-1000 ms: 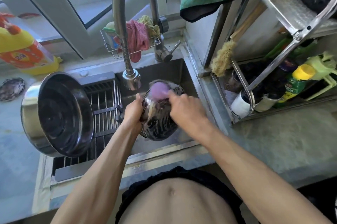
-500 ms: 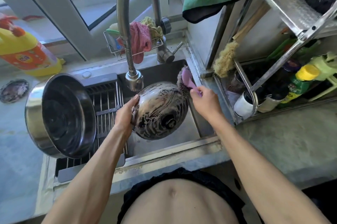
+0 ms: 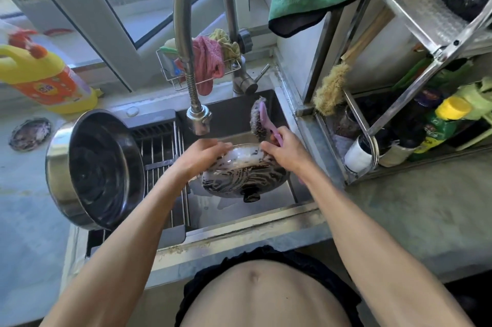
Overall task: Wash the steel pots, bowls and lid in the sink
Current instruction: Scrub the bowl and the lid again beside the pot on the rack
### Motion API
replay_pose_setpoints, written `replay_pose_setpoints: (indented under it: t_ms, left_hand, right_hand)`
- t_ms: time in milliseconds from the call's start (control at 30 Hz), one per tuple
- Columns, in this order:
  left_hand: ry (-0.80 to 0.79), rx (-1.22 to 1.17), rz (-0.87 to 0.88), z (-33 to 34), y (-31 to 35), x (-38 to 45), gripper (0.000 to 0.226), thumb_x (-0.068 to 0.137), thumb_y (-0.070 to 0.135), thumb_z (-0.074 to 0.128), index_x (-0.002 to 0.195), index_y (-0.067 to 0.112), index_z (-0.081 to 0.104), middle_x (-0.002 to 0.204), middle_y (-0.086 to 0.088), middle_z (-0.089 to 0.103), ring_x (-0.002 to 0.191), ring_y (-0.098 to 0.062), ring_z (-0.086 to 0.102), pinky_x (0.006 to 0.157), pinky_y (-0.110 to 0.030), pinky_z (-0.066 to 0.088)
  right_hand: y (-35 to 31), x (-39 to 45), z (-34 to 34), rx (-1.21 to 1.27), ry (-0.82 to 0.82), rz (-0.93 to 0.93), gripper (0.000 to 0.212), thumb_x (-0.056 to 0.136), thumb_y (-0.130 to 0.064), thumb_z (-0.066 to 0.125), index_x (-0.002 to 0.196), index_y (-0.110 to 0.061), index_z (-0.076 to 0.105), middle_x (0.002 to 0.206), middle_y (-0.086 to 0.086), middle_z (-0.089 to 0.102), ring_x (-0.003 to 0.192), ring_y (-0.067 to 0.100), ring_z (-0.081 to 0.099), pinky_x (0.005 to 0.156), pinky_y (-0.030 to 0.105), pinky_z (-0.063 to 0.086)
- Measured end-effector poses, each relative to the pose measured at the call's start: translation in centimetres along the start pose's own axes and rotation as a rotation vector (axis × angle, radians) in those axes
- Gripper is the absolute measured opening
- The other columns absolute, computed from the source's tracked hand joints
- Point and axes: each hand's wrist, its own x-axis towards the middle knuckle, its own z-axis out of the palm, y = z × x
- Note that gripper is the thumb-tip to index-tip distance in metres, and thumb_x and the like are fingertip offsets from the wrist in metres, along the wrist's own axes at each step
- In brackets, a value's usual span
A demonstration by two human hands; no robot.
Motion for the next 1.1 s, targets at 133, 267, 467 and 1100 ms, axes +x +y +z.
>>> replay_pose_setpoints:
  t_ms: [133,267,467,1100]
  left_hand:
    - [0.063,0.178,0.038,2.7,2.2,1.6,0.033,0.100,0.026,0.059,0.068,0.019,0.060,0.065,0.006,0.061,0.065,-0.014,0.055,0.064,-0.030,0.041]
    - [0.287,0.051,-0.019,3.3,0.8,1.9,0.035,0.100,0.024,0.059,0.067,0.012,0.059,0.060,0.004,0.057,0.060,-0.012,0.051,0.058,-0.029,0.037]
    - [0.469,0.007,-0.030,3.9,0.9,2.2,0.029,0.094,0.020,0.060,0.069,0.007,0.063,0.063,-0.001,0.060,0.061,-0.017,0.053,0.056,-0.029,0.036]
    - [0.408,-0.805,-0.124,1.1,-4.8,-0.9,0.026,0.081,0.030,0.081,0.090,0.006,0.075,0.099,-0.016,0.076,0.092,-0.039,0.071,0.079,-0.042,0.057]
  right_hand:
    - [-1.0,0.2,1.9,-0.012,0.128,-0.045,0.028,0.091,-0.038,0.064,0.111,-0.019,0.056,0.108,-0.001,0.064,0.099,0.019,0.062,0.084,0.038,0.052]
    - [-1.3,-0.7,-0.3,-0.204,0.373,-0.257,0.027,0.100,-0.025,0.045,0.118,-0.022,0.064,0.094,0.007,0.066,0.081,0.022,0.058,0.063,0.029,0.041]
    - [-3.7,-4.4,0.9,-0.648,0.188,-0.373,0.038,0.099,-0.017,0.042,0.130,-0.029,0.061,0.104,0.011,0.071,0.086,0.035,0.067,0.068,0.041,0.053]
    - [-4.2,-4.3,-1.6,-0.540,0.057,-0.043,0.024,0.095,-0.010,0.048,0.113,-0.014,0.064,0.081,0.001,0.060,0.063,0.021,0.057,0.055,0.031,0.045]
